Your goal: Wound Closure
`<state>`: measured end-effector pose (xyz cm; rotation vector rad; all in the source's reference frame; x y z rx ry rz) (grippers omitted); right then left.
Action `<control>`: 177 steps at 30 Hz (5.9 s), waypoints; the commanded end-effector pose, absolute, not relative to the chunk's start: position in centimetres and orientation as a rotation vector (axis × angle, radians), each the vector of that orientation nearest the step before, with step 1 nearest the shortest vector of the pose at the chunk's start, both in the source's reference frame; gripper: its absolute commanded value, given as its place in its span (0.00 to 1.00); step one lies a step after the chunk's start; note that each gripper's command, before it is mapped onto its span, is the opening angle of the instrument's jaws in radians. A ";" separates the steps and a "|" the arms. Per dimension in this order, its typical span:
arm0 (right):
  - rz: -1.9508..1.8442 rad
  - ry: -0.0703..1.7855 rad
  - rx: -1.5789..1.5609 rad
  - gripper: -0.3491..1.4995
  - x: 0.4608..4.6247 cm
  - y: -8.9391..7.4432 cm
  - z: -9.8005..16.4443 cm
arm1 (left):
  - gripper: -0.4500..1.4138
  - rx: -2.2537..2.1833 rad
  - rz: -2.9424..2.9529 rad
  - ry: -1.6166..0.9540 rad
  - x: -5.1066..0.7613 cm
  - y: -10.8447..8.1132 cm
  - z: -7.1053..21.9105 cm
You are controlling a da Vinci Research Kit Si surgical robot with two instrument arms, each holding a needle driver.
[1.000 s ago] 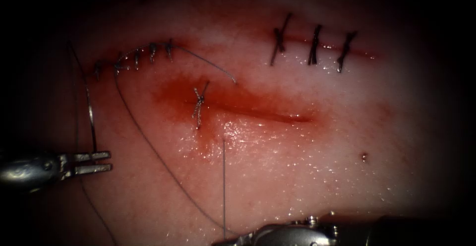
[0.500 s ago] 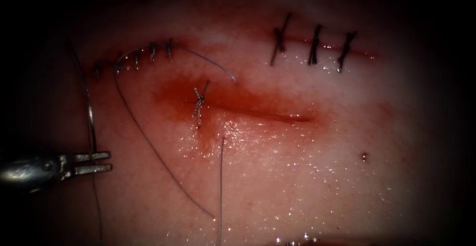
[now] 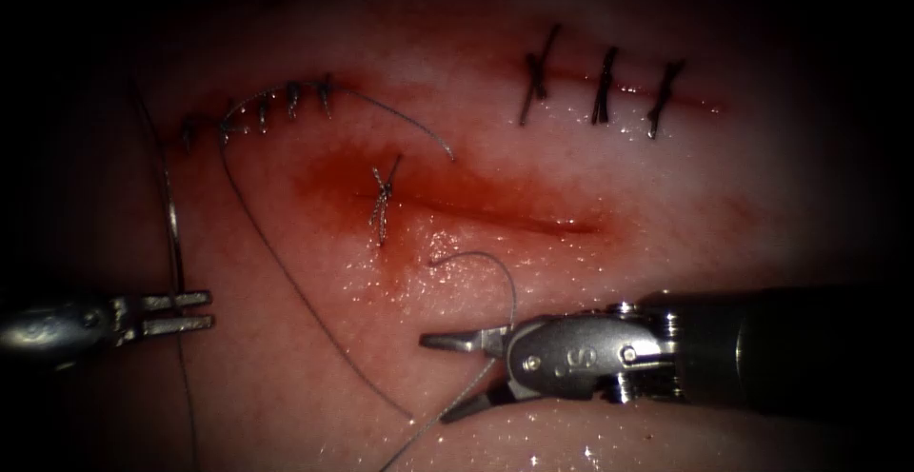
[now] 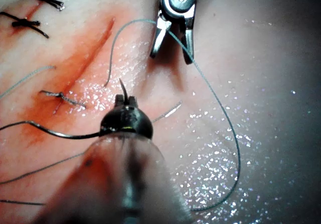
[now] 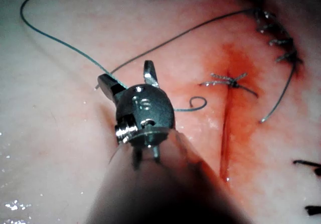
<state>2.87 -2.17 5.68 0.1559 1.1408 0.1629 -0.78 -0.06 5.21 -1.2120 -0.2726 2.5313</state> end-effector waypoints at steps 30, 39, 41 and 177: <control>0.239 1.178 0.090 0.80 2.17 -2.1 5.7 | 0.00 -1.107 2.558 -0.104 -0.30 0.1 5.2; 0.254 1.179 0.127 0.83 2.64 -1.9 6.6 | 0.00 -1.118 2.562 -0.093 -0.40 0.1 5.3; 0.267 1.182 0.140 0.81 2.73 -1.9 6.8 | 0.00 -1.121 2.562 -0.094 -0.40 0.1 5.3; -0.134 1.200 0.426 0.00 2.84 -3.3 5.5 | 0.00 -1.105 2.593 -0.127 -0.59 0.0 5.4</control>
